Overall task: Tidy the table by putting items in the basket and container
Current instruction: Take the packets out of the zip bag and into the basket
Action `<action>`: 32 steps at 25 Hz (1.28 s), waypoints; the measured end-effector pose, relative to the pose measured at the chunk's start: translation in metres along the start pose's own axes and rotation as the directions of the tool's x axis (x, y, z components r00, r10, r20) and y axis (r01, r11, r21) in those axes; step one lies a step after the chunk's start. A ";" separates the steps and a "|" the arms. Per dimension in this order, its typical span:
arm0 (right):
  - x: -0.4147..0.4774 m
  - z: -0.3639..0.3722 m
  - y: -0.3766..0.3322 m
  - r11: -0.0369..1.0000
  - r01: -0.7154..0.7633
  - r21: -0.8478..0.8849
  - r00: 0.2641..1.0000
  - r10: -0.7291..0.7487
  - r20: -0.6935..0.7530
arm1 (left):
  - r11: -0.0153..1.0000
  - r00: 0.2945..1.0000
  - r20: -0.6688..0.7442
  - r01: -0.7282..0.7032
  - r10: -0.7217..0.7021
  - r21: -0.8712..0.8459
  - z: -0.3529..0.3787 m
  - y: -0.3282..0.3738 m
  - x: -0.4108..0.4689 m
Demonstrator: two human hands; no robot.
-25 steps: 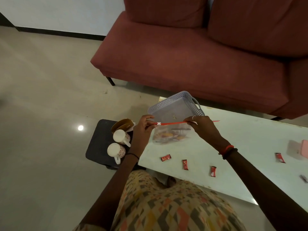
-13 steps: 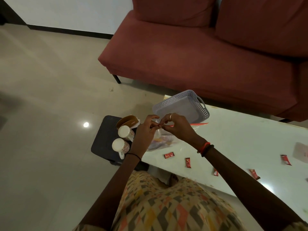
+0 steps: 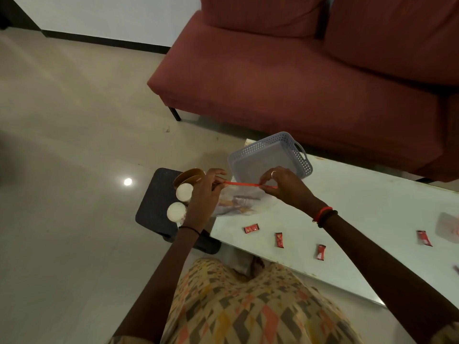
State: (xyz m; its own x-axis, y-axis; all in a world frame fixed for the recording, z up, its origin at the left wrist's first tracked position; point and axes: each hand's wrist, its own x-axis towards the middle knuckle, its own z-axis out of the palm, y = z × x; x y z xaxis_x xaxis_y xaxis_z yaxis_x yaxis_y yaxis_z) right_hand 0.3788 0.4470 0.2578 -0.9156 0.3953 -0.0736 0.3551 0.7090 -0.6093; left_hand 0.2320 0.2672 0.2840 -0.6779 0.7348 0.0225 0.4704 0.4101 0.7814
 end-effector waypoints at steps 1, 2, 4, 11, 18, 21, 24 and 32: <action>-0.004 -0.001 0.008 1.000 -0.014 -0.002 1.000 0.014 -0.011 | 1.000 1.000 -0.006 -0.006 0.005 -0.016 -0.003 0.000 0.001; -0.007 -0.002 0.016 0.999 -0.032 0.001 0.999 0.032 -0.025 | 1.000 1.000 -0.006 -0.011 0.011 -0.029 -0.005 0.001 0.003; -0.013 -0.006 0.031 0.996 -0.081 0.022 0.996 0.082 -0.044 | 1.000 1.000 0.000 -0.016 0.016 -0.027 -0.011 0.000 0.006; -0.025 -0.023 0.057 0.994 -0.098 0.044 0.993 0.101 -0.063 | 0.994 0.995 -0.076 0.059 -0.067 -0.095 -0.022 -0.006 0.013; -0.032 -0.034 0.073 0.989 -0.142 -0.036 0.987 0.139 -0.079 | 0.989 0.996 -0.064 0.057 -0.066 -0.135 -0.023 -0.001 0.017; -0.036 -0.036 0.076 0.988 -0.135 -0.072 0.990 0.132 -0.043 | 0.989 0.997 -0.065 0.035 -0.045 -0.146 -0.021 0.002 0.018; -0.032 -0.038 0.066 0.989 -0.145 -0.026 0.989 0.146 0.033 | 0.987 0.999 -0.041 -0.016 0.009 -0.162 -0.015 0.006 0.016; -0.004 -0.028 0.029 0.975 -0.076 0.210 0.993 0.055 0.104 | 0.985 0.990 0.060 -0.118 0.126 -0.123 -0.002 0.012 0.019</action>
State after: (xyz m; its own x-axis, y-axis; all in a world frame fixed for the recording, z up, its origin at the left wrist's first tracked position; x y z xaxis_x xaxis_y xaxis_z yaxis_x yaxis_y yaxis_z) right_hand 0.3983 0.4819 0.2624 -0.9094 0.3708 -0.1884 0.3759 0.5386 -0.7541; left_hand 0.2237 0.2854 0.2952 -0.5780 0.8117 0.0837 0.4742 0.2506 0.8440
